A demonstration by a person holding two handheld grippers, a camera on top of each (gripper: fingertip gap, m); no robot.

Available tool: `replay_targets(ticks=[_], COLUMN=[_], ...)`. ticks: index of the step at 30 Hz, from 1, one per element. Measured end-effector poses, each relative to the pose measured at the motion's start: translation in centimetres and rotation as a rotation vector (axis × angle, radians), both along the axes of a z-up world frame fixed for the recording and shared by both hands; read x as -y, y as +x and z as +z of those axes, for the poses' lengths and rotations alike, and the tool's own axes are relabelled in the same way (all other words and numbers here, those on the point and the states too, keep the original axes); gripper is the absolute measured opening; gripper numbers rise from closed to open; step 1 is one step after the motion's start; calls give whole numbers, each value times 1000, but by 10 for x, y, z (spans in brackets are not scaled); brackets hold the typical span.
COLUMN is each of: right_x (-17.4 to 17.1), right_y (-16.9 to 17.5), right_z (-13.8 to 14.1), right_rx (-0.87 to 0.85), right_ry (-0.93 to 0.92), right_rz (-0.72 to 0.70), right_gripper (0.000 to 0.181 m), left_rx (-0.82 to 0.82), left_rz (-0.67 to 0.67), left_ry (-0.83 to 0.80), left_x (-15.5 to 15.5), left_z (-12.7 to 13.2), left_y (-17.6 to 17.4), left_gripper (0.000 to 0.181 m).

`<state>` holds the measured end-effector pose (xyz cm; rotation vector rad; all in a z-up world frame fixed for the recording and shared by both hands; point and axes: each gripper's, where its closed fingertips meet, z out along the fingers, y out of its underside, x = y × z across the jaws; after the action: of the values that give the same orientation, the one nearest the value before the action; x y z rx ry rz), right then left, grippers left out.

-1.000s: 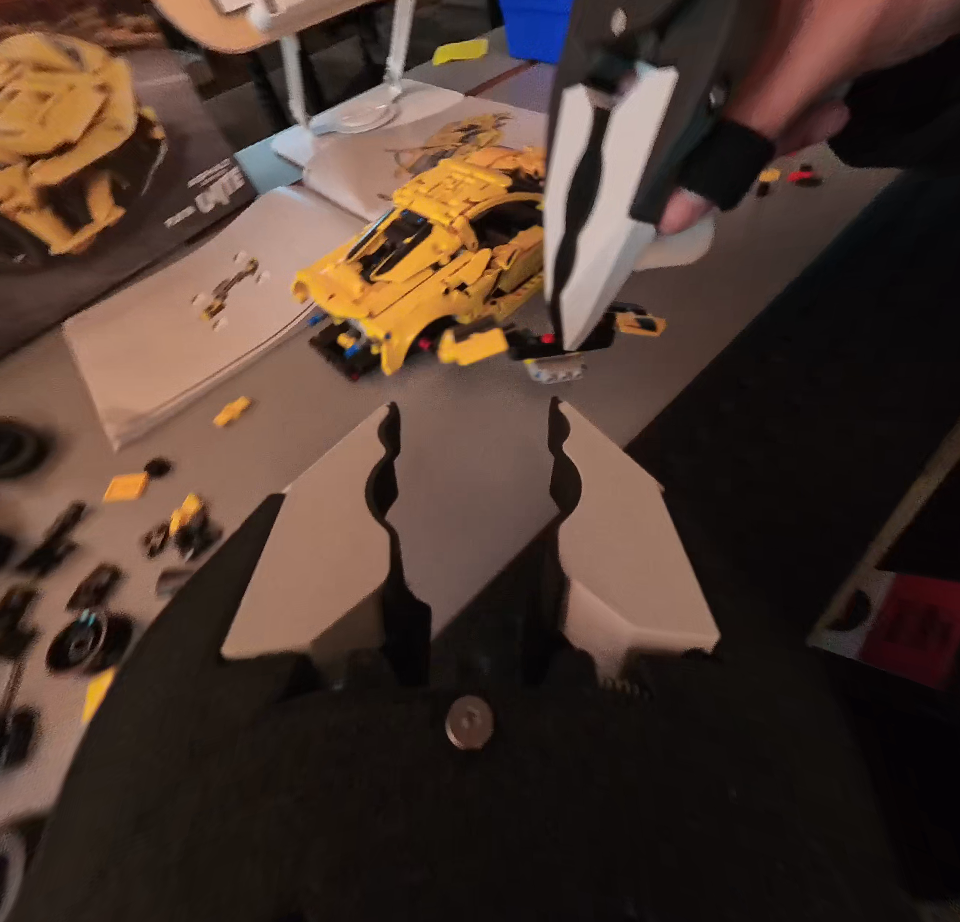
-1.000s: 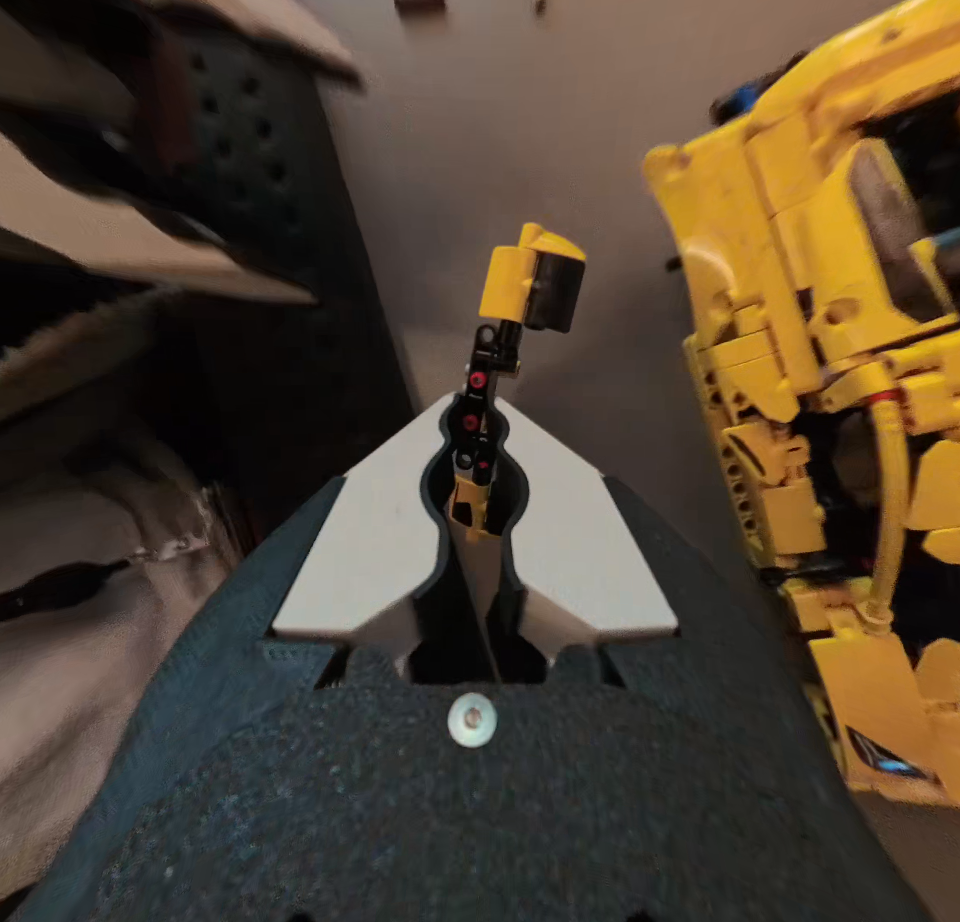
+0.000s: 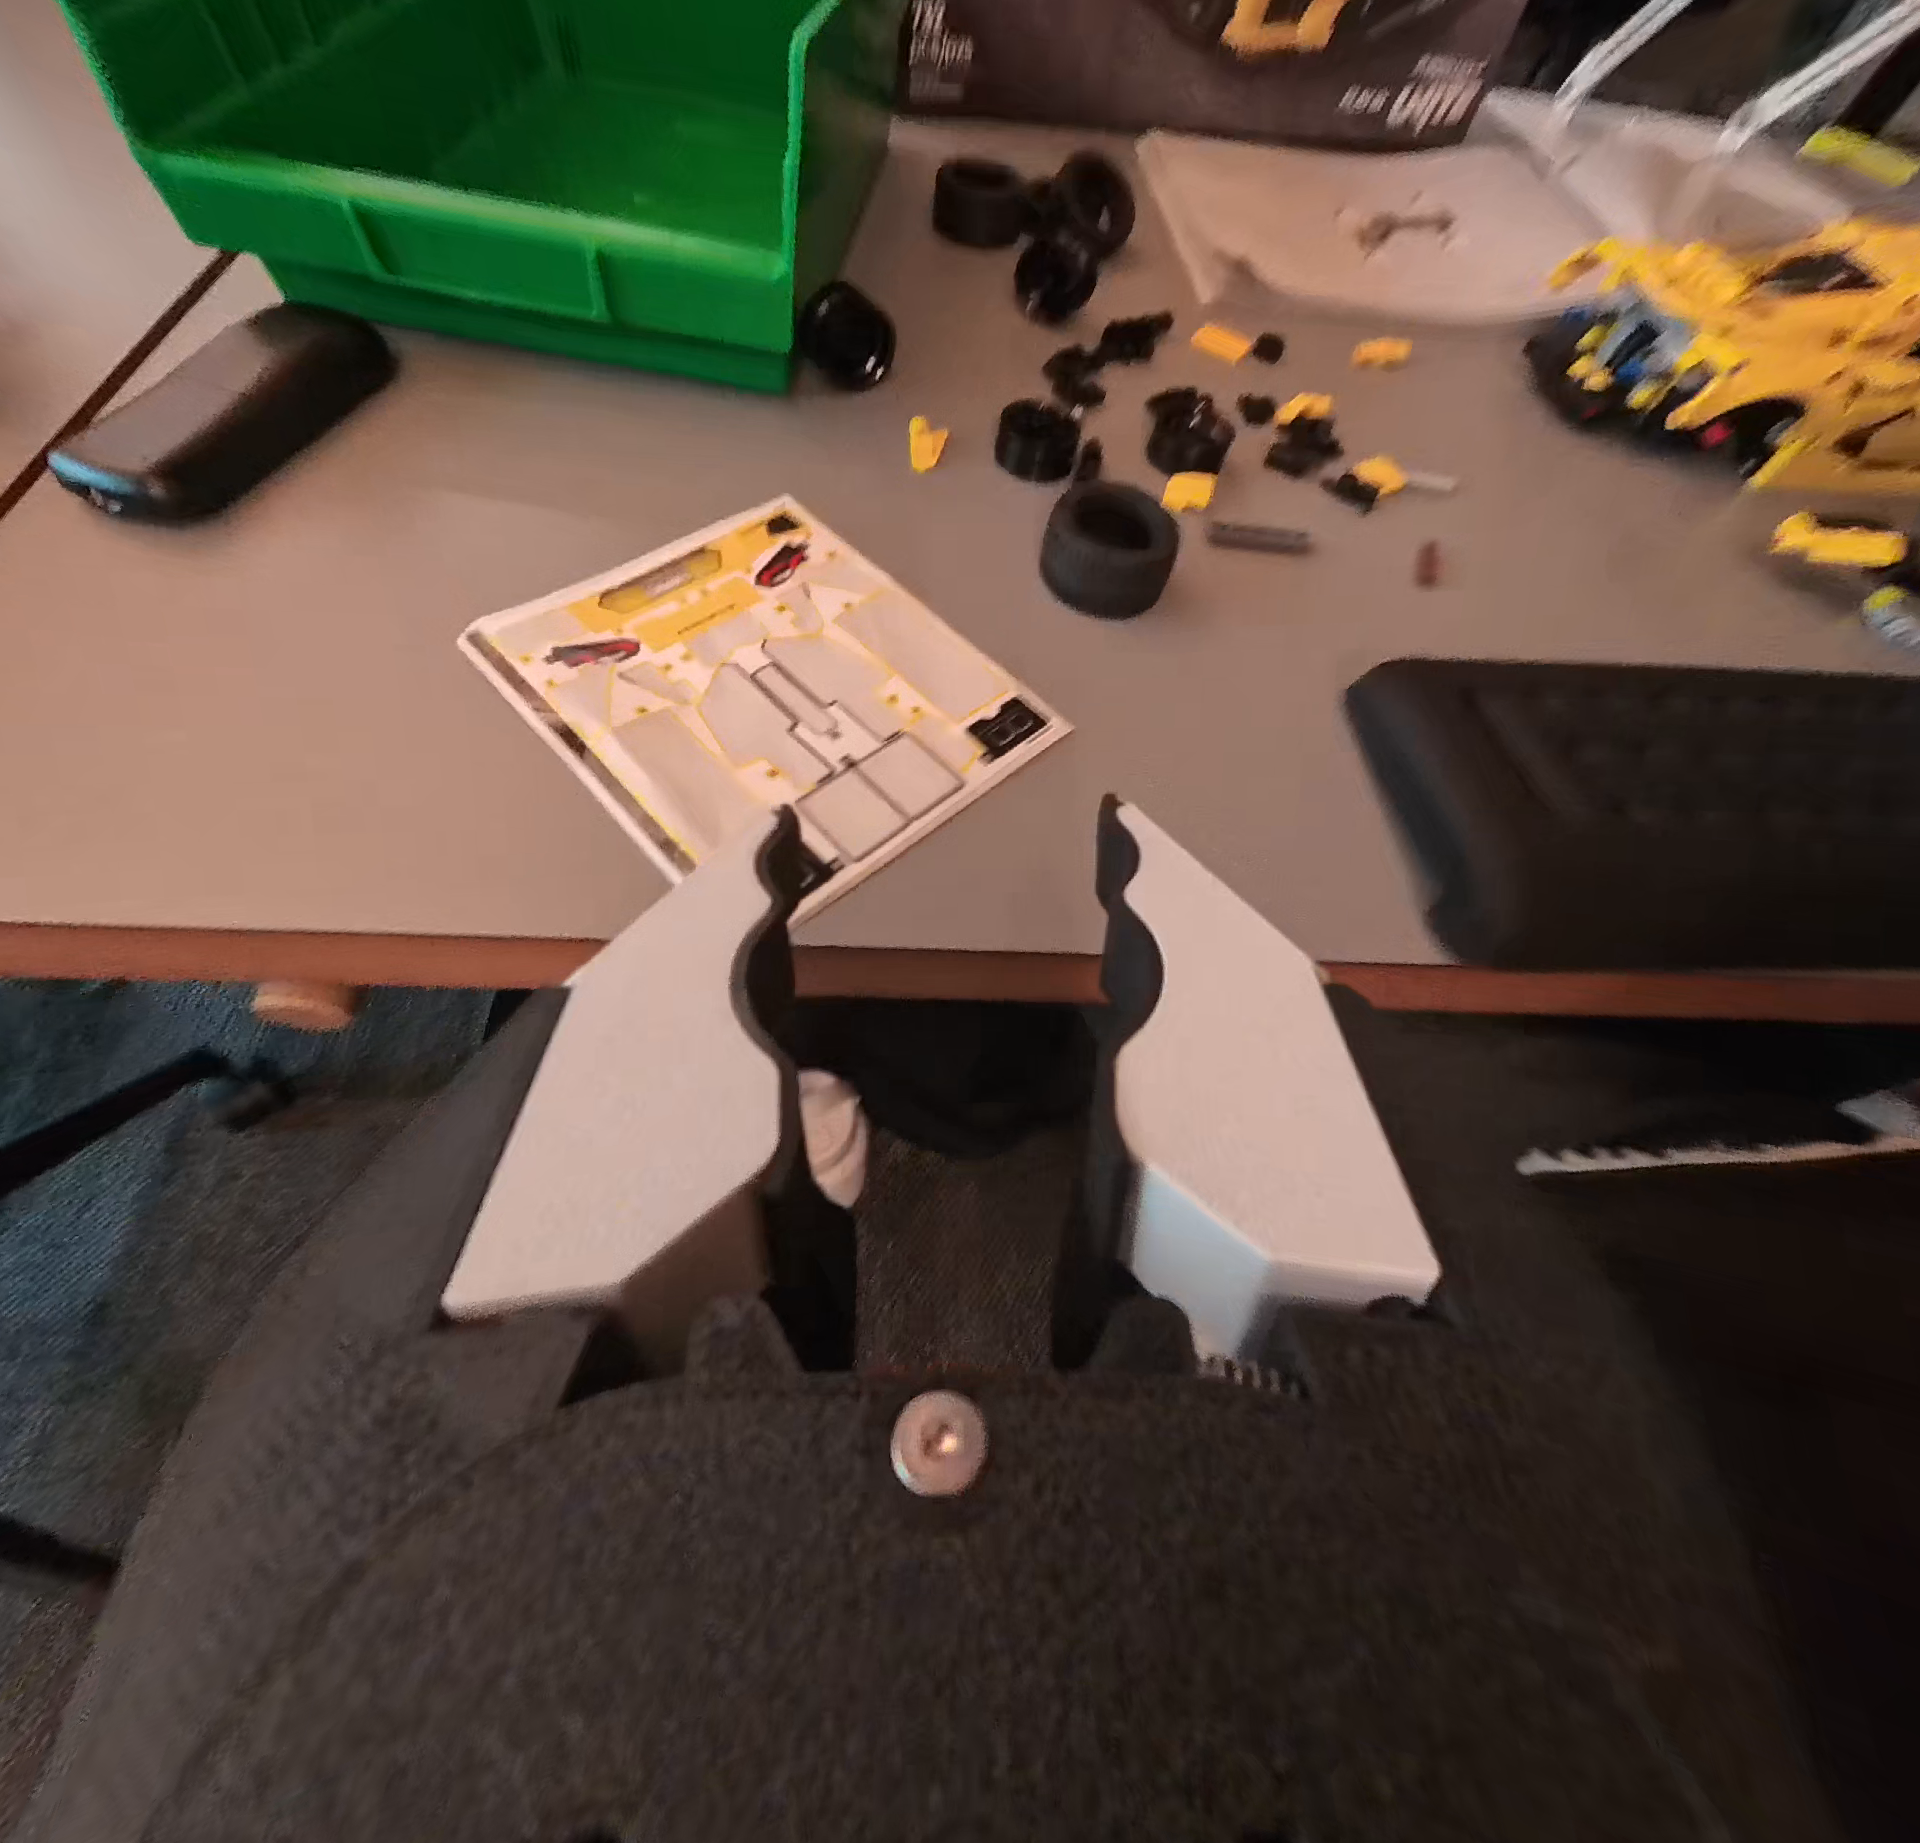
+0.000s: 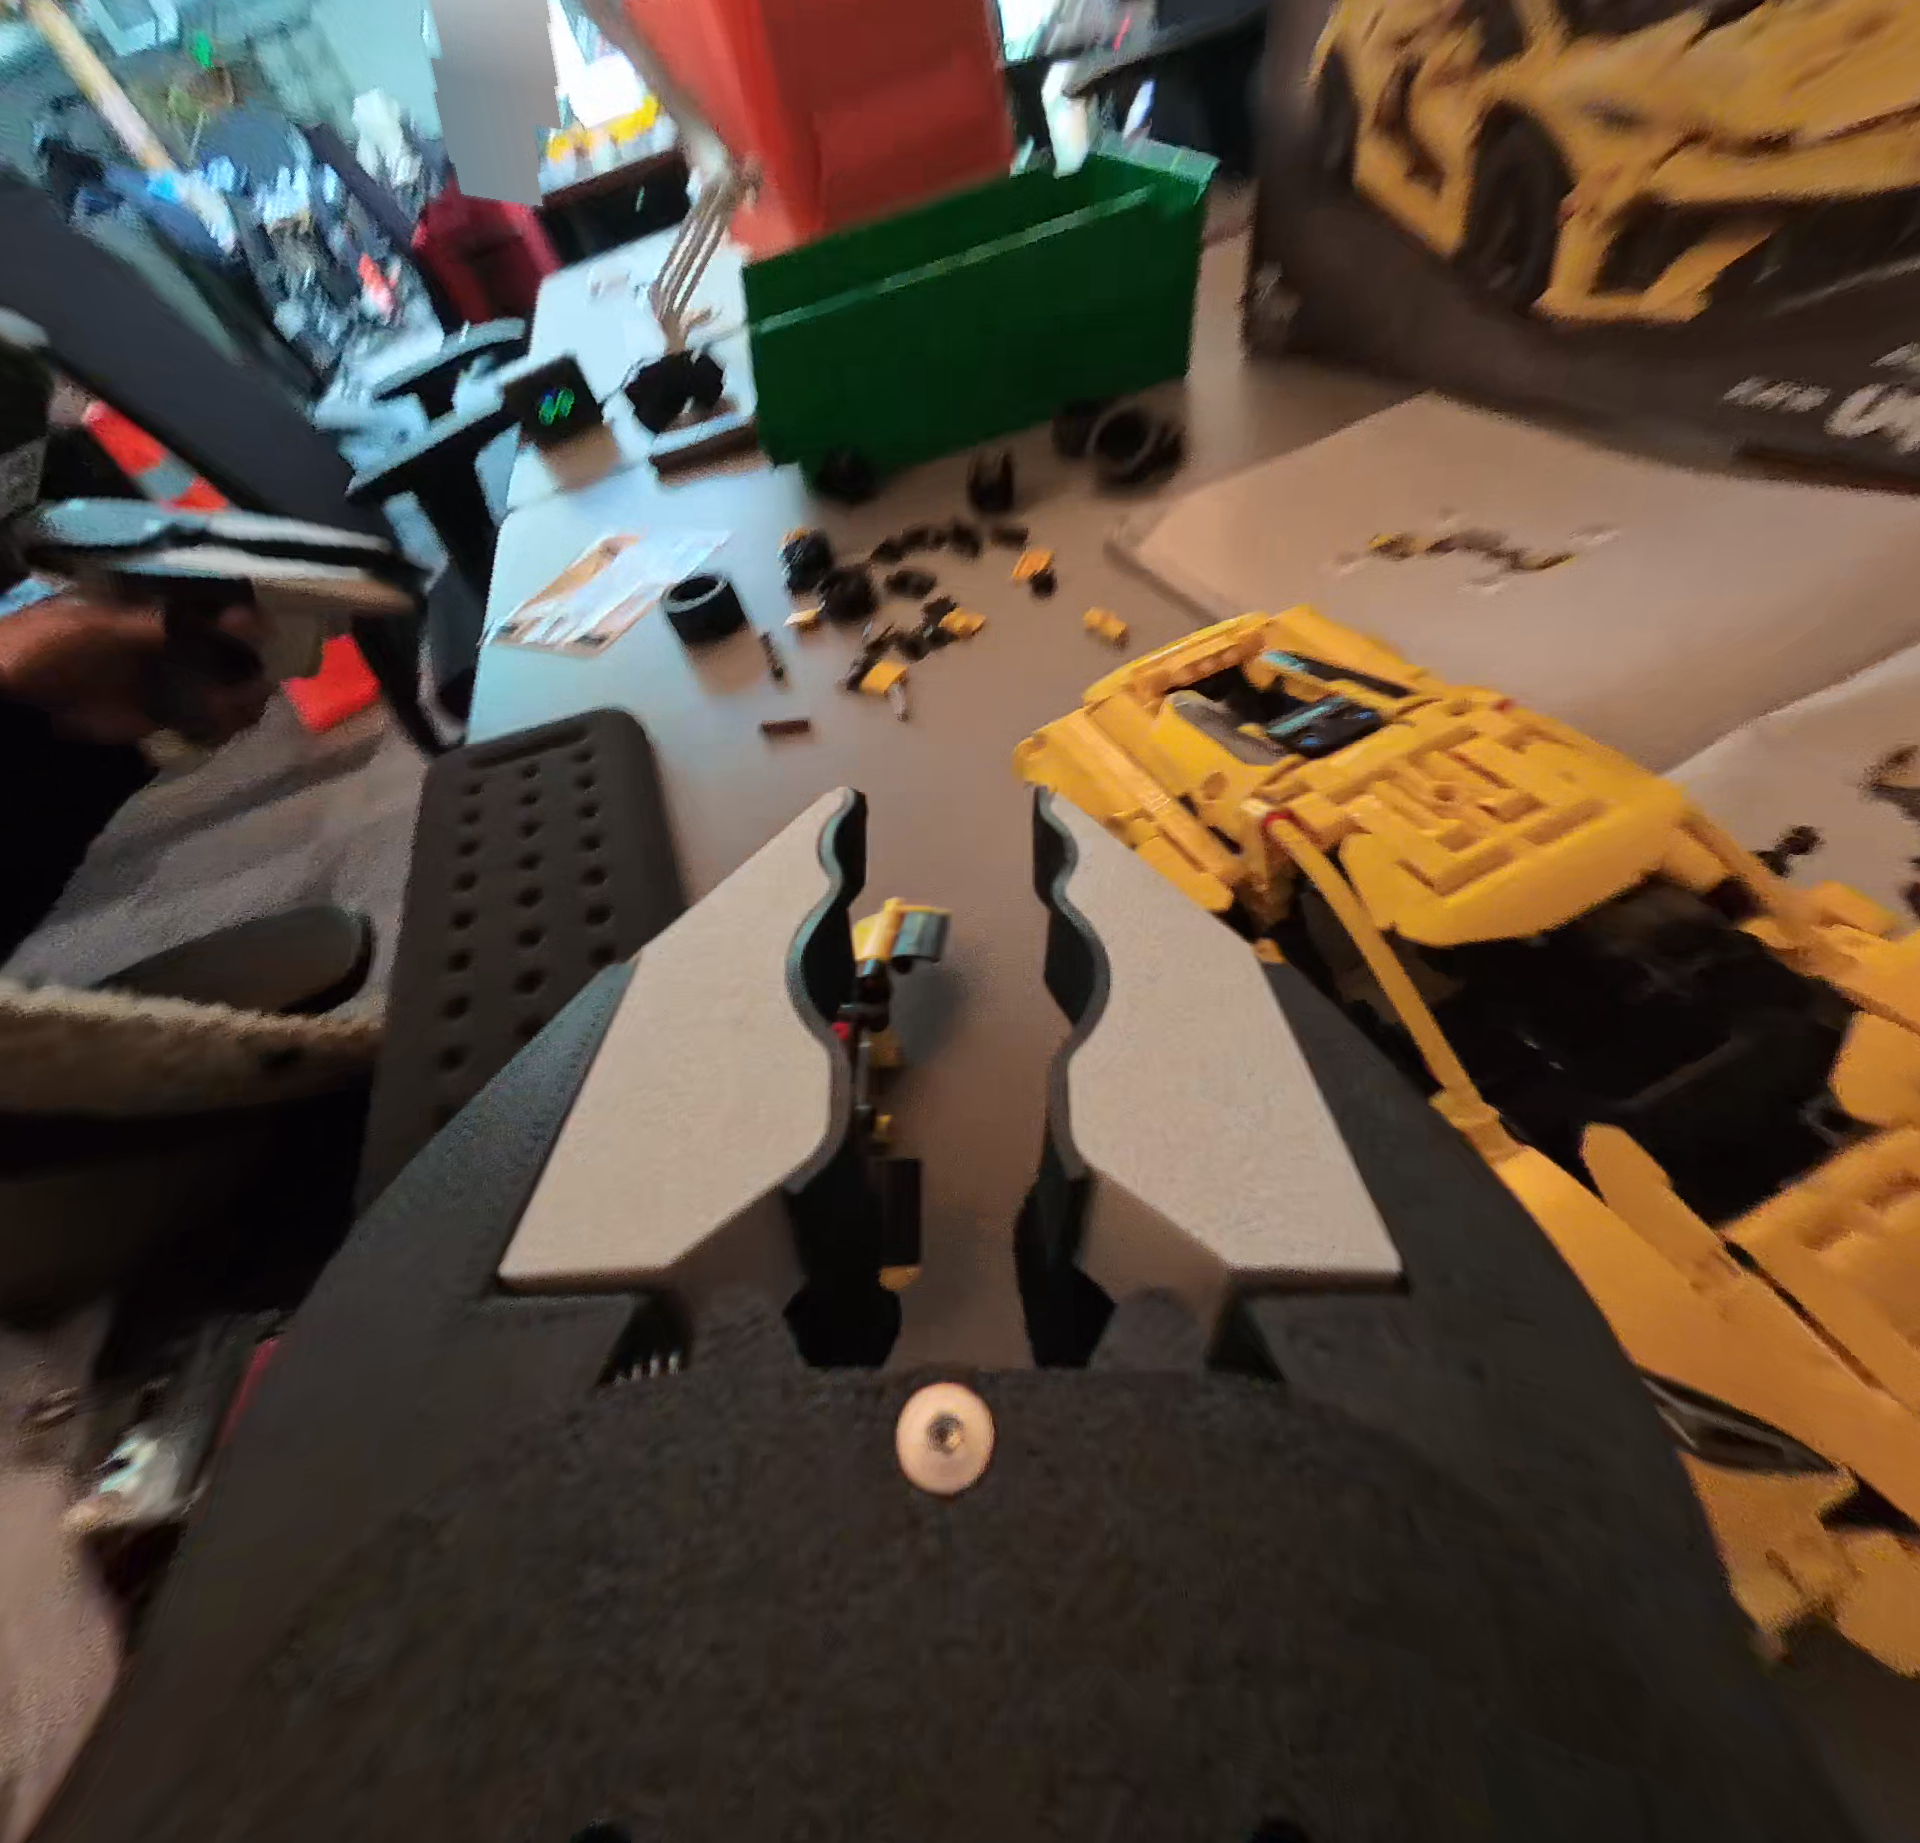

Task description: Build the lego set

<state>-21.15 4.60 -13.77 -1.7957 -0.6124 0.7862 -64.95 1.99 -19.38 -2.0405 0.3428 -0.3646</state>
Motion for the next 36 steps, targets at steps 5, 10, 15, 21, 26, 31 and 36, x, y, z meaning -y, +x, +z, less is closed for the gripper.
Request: replay_targets(ticks=[5,10,15,21,26,31,36], right_x=[0,-4,-5,-5,-4,-2,0], right_y=[18,29,30,28,23,20,19], right_z=[8,15,11,9,7,5,4], right_rx=[-72,-131,-156,-171,-175,-177,-187], right_ry=[73,87,52,26,8,-11,-21], right_rz=[-78,-130,-127,-104,-78,-55,-46], right_gripper=[25,24,20,19,17,15,14], left_rx=[-16,-110,-93,-124,-145,-123,-75], left_rz=[165,229,258,307,294,276,236], left_ry=[-33,-81,-193,-227,-192,-181,-200], left_x=[-31,-62,-83,-88,-84,-76,-70], left_z=[-10,-25,-42,-49,-49,-49,-48], left_y=[-34,-45,-48,-56,-48,-40,-33], left_gripper=[58,57,57,56,42,17,0])
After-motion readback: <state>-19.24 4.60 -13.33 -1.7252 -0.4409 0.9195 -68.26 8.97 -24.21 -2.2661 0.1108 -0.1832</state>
